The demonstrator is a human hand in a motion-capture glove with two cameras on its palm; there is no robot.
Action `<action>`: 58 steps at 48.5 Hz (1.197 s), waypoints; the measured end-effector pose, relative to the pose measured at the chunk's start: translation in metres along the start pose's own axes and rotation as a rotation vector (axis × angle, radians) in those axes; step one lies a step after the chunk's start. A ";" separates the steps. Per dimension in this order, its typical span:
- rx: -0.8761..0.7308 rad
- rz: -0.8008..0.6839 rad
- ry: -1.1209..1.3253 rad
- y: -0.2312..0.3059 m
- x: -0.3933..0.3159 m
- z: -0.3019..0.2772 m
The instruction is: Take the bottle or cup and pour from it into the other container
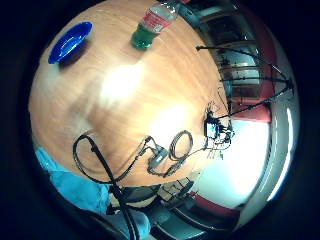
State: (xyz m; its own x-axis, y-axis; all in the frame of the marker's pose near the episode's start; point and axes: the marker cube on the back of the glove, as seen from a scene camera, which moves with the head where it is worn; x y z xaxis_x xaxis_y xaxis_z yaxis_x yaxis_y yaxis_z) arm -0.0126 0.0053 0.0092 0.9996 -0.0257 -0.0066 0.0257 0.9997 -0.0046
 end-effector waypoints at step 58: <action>0.022 0.040 0.040 0.020 0.023 0.001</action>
State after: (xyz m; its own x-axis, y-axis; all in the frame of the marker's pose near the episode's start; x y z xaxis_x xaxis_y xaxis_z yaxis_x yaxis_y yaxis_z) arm 0.0106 0.0244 0.0098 0.9988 0.0143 -0.0458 -0.0134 0.9997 0.0187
